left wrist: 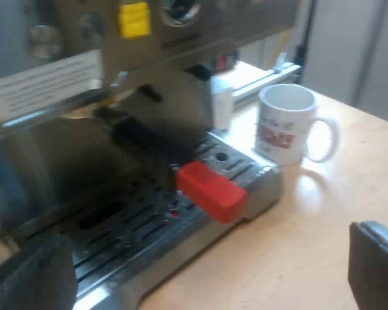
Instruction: Place mug into machine
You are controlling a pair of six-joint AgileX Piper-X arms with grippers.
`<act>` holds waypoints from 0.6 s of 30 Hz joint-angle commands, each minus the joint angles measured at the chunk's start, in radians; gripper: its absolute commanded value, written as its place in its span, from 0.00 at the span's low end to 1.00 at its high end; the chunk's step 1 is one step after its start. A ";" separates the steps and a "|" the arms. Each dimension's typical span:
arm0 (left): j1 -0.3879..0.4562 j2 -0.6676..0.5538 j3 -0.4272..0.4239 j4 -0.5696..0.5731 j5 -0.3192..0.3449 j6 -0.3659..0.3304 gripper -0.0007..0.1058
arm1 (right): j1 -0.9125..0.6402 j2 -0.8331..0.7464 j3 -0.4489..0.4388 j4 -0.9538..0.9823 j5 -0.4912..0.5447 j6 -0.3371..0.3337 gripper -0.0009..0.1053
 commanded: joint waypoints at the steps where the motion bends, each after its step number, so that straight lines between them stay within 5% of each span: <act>1: -0.040 0.000 -0.011 -0.012 0.000 -0.015 0.82 | 0.000 0.047 -0.037 0.034 0.036 -0.066 0.72; 11: -0.077 0.066 -0.003 0.034 -0.002 -0.009 0.82 | 0.000 0.154 -0.031 -0.004 0.036 -0.066 0.72; 18: -0.077 0.123 0.068 -0.036 0.019 0.000 0.82 | 0.000 0.157 0.094 -0.164 0.036 -0.062 0.72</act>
